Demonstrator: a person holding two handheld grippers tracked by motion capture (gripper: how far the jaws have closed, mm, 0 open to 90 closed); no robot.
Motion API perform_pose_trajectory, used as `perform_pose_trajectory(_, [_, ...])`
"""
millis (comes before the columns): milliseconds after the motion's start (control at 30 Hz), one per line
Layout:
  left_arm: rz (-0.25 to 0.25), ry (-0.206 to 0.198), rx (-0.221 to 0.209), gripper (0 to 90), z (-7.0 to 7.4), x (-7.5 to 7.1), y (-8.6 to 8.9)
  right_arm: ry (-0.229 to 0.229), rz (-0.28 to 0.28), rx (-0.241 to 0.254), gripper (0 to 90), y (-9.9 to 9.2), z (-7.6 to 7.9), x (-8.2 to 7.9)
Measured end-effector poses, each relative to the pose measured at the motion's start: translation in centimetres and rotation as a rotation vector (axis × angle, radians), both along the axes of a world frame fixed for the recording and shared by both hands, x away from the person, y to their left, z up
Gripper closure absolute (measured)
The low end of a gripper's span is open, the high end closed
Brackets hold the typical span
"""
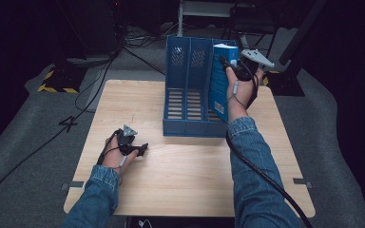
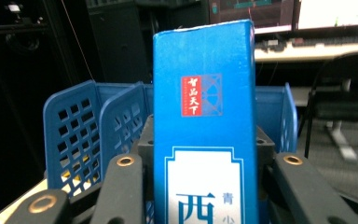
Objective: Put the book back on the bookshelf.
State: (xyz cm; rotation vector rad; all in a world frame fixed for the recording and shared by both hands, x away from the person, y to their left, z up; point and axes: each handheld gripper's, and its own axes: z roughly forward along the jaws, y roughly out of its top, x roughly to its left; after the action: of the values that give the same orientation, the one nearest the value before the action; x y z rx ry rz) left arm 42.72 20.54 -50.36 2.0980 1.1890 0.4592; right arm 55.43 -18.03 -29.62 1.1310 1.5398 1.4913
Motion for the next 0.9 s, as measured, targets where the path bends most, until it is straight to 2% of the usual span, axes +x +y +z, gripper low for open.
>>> perform_pose_trajectory(100, [0.002, -0.001, -0.003, 24.8, 0.0, 0.0, 0.0, -0.003, 0.009, -0.009, 60.7, 0.2, -0.5, 0.8])
perform_pose_trajectory(167, [0.000, 0.001, -0.001, 24.8, 0.0, 0.0, 0.0, 0.028, 0.019, -0.012, 60.4, 0.7, -1.9, 1.9])
perform_pose_trajectory(233, [0.001, 0.000, -0.001, 24.8, 0.0, 0.0, 0.0, 0.042, 0.015, -0.025, 60.2, 0.9, -2.3, 2.1])
perform_pose_trajectory(267, [0.001, 0.000, -0.001, 24.8, 0.0, 0.0, 0.0, 0.071, 0.016, -0.020, 60.1, 1.0, -3.1, 2.6])
perform_pose_trajectory(333, [0.001, -0.001, 0.000, 24.8, 0.0, 0.0, 0.0, 0.071, 0.016, -0.013, 60.0, 1.0, -3.2, 2.7])
perform_pose_trajectory(367, [0.000, 0.000, 0.000, 24.8, 0.0, 0.0, 0.0, 0.082, 0.017, -0.047, 59.9, 1.2, -2.9, 2.9])
perform_pose_trajectory(433, [0.001, 0.000, 0.000, 24.8, 0.0, 0.0, 0.0, 0.092, 0.012, -0.063, 59.9, 1.2, -2.7, 2.9])
perform_pose_trajectory(467, [0.000, 0.001, 0.000, 24.8, 0.0, 0.0, 0.0, 0.115, 0.012, -0.076, 59.8, 1.3, -2.4, 2.9])
perform_pose_trajectory(500, [0.000, 0.000, 0.000, 24.8, 0.0, 0.0, 0.0, 0.143, 0.003, -0.117, 59.6, 1.4, -1.9, 2.8])
perform_pose_trajectory(533, [0.000, 0.001, -0.001, 24.8, 0.0, 0.0, 0.0, 0.143, 0.003, -0.117, 59.6, 1.4, -1.9, 2.8])
perform_pose_trajectory(567, [0.000, 0.000, -0.001, 24.8, 0.0, 0.0, 0.0, 0.170, 0.000, -0.149, 59.2, 1.5, -1.5, 2.6])
perform_pose_trajectory(633, [0.000, 0.000, -0.001, 24.8, 0.0, 0.0, 0.0, 0.182, -0.001, -0.157, 59.1, 1.6, -1.3, 2.6])
perform_pose_trajectory(800, [0.001, 0.001, -0.001, 24.8, 0.0, 0.0, 0.0, 0.285, 0.016, -0.182, 55.9, 1.6, 0.0, 3.7])
perform_pose_trajectory(900, [0.001, 0.001, -0.001, 24.8, 0.0, 0.0, 0.1, 0.297, 0.008, -0.197, 54.4, 2.0, 0.8, 4.5])
